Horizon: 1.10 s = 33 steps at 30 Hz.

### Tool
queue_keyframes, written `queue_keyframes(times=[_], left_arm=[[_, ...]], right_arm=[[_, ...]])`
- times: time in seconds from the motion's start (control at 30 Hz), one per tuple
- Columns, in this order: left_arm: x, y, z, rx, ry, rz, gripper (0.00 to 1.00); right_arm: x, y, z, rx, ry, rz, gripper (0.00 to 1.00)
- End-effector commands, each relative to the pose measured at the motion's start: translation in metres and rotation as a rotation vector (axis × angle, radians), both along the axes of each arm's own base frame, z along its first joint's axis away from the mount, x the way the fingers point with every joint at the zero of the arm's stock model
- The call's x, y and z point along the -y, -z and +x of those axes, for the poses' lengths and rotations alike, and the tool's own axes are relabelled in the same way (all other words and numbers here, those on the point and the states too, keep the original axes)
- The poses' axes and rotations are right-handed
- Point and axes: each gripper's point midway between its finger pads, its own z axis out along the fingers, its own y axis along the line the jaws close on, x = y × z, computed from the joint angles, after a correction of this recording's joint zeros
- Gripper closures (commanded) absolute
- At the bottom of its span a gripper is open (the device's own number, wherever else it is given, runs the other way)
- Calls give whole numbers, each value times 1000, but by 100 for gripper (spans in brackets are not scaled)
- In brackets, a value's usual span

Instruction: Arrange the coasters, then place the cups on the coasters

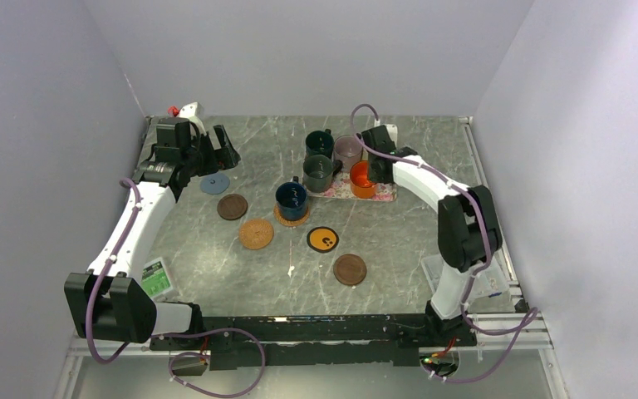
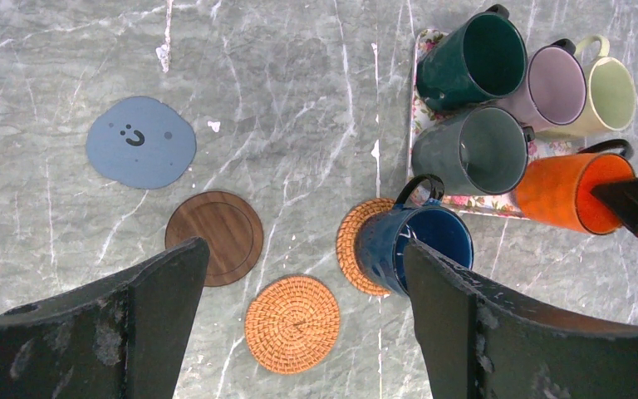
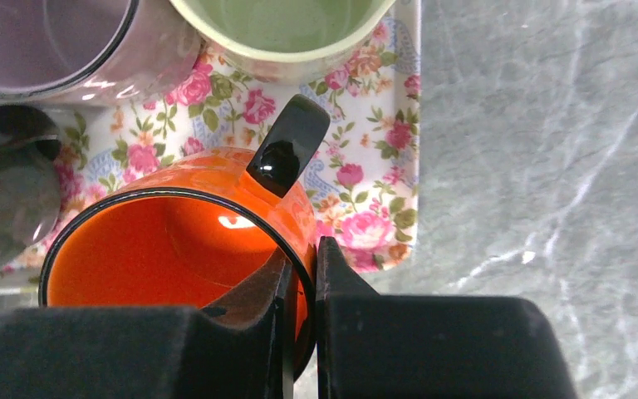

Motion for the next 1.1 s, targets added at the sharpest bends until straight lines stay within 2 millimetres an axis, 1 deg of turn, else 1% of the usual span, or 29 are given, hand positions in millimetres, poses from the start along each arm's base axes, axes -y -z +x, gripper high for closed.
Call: queue_keyframes(times=[0.0, 0.1, 0.13, 0.2, 0.3, 0.4, 0.5, 0.63, 0.77, 0.87, 1.0, 1.07], left_arm=[[1, -16, 1, 59, 4, 8, 6], [1, -16, 2, 61, 8, 9, 6], [1, -16, 1, 60, 10, 8, 6], [2, -17, 1, 63, 16, 6, 6], [3, -18, 1, 68, 17, 4, 6], [2, -18, 0, 70, 12, 4, 6], [2, -19, 1, 69, 15, 2, 6], [2, -19, 0, 72, 15, 3, 6], [2, -20, 0, 75, 16, 4, 6], [2, -19, 0, 72, 17, 3, 6], [2, -18, 0, 70, 17, 6, 6], [2, -19, 0, 73, 18, 6, 6]], right_arm=[[3, -68, 8, 182, -92, -20, 100], [2, -80, -6, 192, -151, -10, 100], [0, -87, -13, 206, -177, 6, 100], [-9, -93, -27, 218, -254, 48, 100], [-17, -106, -46, 266, -326, 96, 100], [-27, -112, -66, 268, -394, 144, 100], [-40, -114, -81, 246, -455, 183, 100], [-61, -107, -99, 190, -526, 168, 100], [-89, -99, -114, 160, -607, 141, 100], [-108, -88, -121, 135, -665, 133, 100], [-122, -70, -123, 74, -684, 138, 100], [-127, -64, -124, 60, -693, 139, 100]])
